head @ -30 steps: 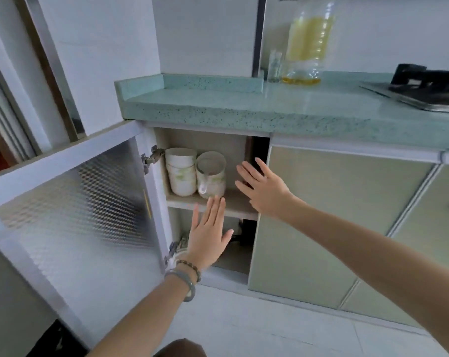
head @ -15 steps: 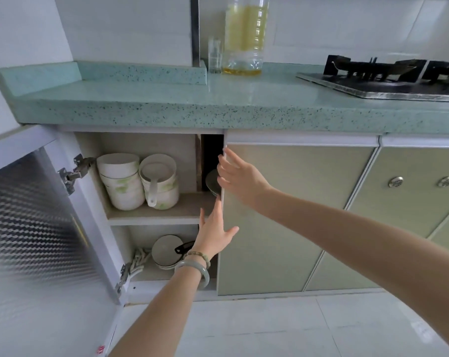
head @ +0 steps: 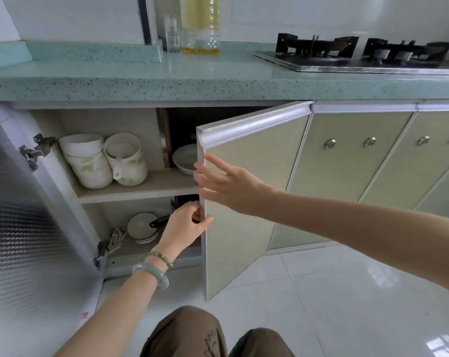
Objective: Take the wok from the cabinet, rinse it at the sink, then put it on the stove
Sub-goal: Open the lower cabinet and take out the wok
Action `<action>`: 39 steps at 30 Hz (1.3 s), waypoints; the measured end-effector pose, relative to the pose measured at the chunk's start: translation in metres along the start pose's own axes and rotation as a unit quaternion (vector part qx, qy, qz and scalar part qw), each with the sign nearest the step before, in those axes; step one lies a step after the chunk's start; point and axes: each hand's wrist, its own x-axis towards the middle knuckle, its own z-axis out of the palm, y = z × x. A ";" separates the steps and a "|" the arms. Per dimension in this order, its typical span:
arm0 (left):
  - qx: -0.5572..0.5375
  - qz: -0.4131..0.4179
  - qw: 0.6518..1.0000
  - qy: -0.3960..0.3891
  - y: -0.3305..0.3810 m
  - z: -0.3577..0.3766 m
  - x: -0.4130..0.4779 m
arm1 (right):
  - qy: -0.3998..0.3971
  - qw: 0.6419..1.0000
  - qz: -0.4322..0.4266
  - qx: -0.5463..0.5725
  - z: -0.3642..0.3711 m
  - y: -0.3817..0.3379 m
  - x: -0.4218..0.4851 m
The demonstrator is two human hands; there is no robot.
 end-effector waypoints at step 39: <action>-0.037 0.193 0.975 -0.104 0.243 0.241 -0.051 | -0.295 0.947 0.121 0.025 -0.036 0.001 -0.364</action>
